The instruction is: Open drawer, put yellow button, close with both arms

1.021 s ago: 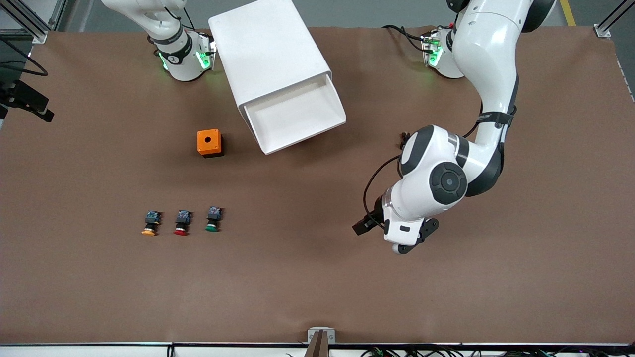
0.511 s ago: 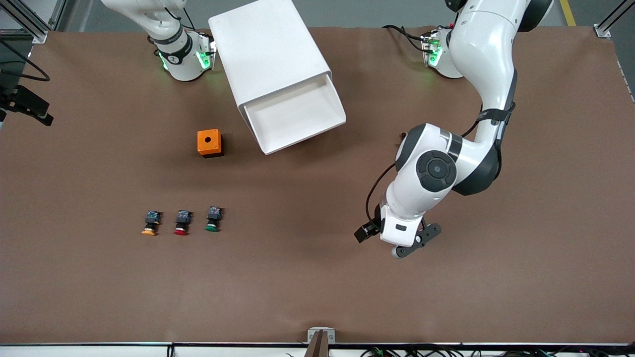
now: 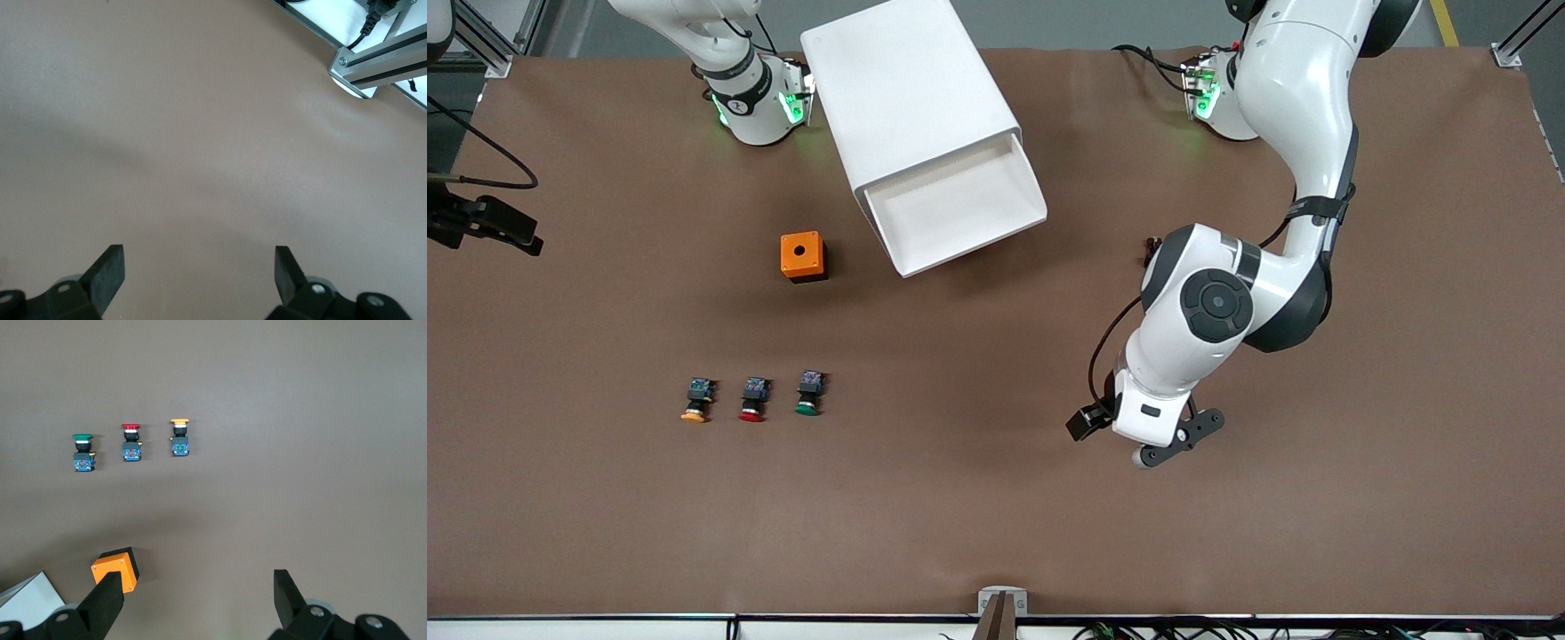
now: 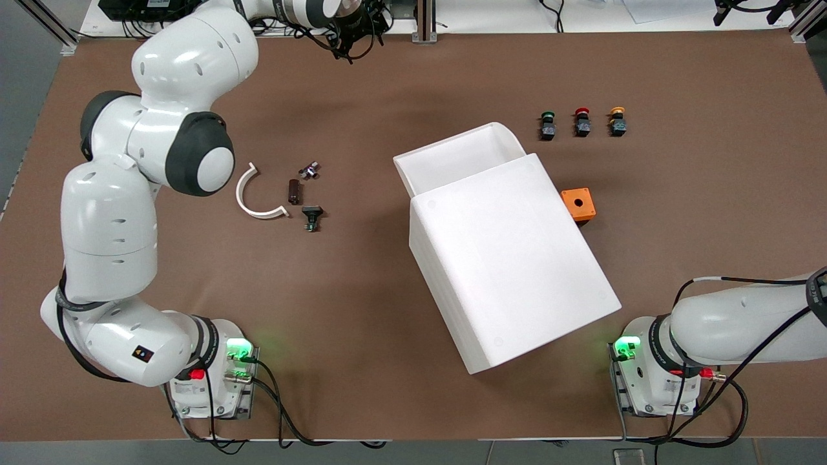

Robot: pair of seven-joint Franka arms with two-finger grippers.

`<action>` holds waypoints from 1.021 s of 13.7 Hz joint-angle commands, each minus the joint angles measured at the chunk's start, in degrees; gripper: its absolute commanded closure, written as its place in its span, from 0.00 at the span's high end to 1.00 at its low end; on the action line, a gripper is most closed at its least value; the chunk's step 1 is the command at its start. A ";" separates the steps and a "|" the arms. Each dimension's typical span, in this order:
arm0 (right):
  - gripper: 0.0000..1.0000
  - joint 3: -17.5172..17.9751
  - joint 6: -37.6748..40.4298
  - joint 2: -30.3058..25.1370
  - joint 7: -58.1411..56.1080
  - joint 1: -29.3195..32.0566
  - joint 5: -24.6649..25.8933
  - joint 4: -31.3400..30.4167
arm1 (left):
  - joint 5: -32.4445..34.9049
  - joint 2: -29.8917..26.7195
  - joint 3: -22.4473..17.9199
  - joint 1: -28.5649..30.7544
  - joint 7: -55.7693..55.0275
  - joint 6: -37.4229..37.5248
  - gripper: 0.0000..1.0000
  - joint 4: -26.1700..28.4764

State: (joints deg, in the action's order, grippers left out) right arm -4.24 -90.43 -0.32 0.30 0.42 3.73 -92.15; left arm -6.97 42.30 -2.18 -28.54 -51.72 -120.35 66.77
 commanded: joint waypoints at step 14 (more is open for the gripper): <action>1.00 0.29 -0.36 5.24 -5.57 3.53 -2.39 1.27 | 4.16 -2.92 -0.28 1.55 -0.23 -0.59 0.99 2.48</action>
State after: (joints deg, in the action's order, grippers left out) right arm -4.37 -90.94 4.40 -5.24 3.17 3.29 -92.01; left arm -3.98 41.47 -2.37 -27.03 -51.74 -120.48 66.83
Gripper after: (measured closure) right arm 0.000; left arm 0.004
